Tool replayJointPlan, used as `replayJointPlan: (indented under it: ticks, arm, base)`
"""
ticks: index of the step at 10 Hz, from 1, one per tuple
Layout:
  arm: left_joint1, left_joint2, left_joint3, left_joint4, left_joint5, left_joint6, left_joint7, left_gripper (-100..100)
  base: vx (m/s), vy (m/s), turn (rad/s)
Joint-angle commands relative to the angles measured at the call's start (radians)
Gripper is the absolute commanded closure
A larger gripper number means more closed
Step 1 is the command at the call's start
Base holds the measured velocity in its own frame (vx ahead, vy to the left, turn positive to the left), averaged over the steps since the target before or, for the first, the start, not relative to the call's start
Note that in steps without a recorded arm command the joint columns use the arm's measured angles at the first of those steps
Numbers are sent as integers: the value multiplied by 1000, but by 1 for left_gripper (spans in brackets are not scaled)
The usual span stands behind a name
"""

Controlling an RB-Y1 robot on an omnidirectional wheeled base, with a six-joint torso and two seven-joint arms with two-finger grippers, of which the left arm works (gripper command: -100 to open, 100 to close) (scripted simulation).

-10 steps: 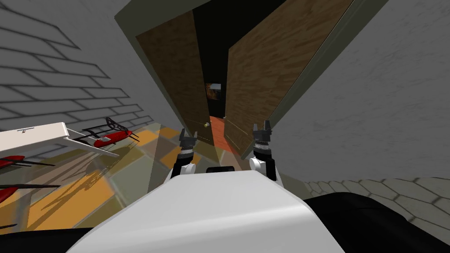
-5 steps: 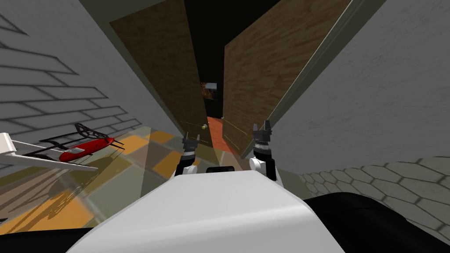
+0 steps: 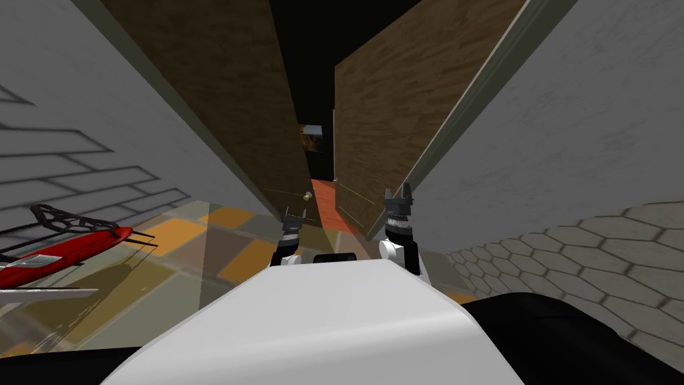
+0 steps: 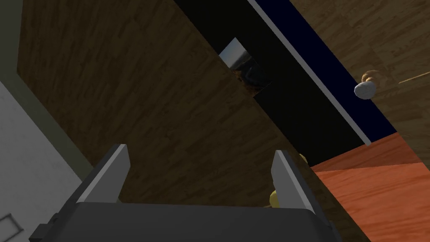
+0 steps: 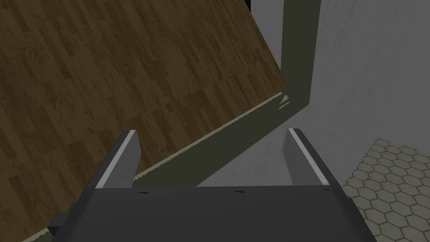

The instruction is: Push the door open

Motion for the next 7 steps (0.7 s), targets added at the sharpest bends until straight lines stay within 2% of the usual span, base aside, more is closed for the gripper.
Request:
replayJointPlan:
  ticks: [1,7]
  arm:
    - [-10,5,-15,50,28,-20,47,-100]
    - [-29,41,-59,225,139,-91,222,-100]
  base:
    - [62,107,-207]
    - [62,124,-197]
